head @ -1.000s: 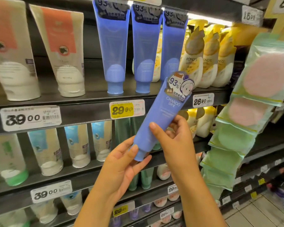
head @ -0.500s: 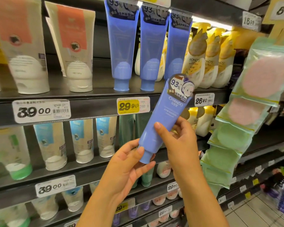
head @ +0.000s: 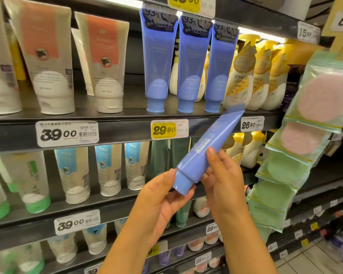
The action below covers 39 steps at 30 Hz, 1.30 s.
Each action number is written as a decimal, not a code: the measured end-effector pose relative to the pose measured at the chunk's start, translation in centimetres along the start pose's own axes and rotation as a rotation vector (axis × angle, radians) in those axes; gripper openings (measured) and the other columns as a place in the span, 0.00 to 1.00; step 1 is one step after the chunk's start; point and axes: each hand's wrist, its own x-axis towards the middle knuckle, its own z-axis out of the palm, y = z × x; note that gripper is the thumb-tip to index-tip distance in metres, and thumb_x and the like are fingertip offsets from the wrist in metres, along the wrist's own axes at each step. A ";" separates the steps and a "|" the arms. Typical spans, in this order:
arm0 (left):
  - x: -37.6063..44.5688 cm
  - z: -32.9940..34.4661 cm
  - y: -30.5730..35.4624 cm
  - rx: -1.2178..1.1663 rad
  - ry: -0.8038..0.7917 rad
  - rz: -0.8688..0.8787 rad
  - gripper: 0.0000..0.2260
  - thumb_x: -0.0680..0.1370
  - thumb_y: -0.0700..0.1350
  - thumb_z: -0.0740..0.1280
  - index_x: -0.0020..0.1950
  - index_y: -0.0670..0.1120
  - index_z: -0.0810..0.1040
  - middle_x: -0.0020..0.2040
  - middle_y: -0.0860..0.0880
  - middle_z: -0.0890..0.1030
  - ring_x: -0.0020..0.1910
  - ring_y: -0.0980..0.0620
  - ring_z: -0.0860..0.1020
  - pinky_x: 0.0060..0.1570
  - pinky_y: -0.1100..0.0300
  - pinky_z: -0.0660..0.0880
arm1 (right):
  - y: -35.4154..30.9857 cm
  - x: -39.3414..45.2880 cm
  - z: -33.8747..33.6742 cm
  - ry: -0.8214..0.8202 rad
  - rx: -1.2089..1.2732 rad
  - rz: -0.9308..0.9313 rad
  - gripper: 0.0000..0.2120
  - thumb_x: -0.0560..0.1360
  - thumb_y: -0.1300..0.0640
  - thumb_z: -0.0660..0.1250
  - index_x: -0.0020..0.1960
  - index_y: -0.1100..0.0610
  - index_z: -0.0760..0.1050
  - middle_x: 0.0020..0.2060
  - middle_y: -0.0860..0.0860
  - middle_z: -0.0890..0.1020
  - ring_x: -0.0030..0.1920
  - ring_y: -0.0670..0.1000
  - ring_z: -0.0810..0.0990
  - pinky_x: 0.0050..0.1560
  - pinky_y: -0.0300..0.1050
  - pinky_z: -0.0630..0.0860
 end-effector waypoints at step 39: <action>-1.1 -0.5 -0.8 0.172 0.106 0.030 0.20 0.62 0.35 0.72 0.52 0.38 0.75 0.47 0.43 0.84 0.44 0.48 0.83 0.41 0.57 0.81 | 0.1 -1.3 -0.8 0.017 -0.147 0.097 0.36 0.59 0.46 0.71 0.64 0.56 0.68 0.58 0.54 0.80 0.53 0.49 0.82 0.57 0.51 0.77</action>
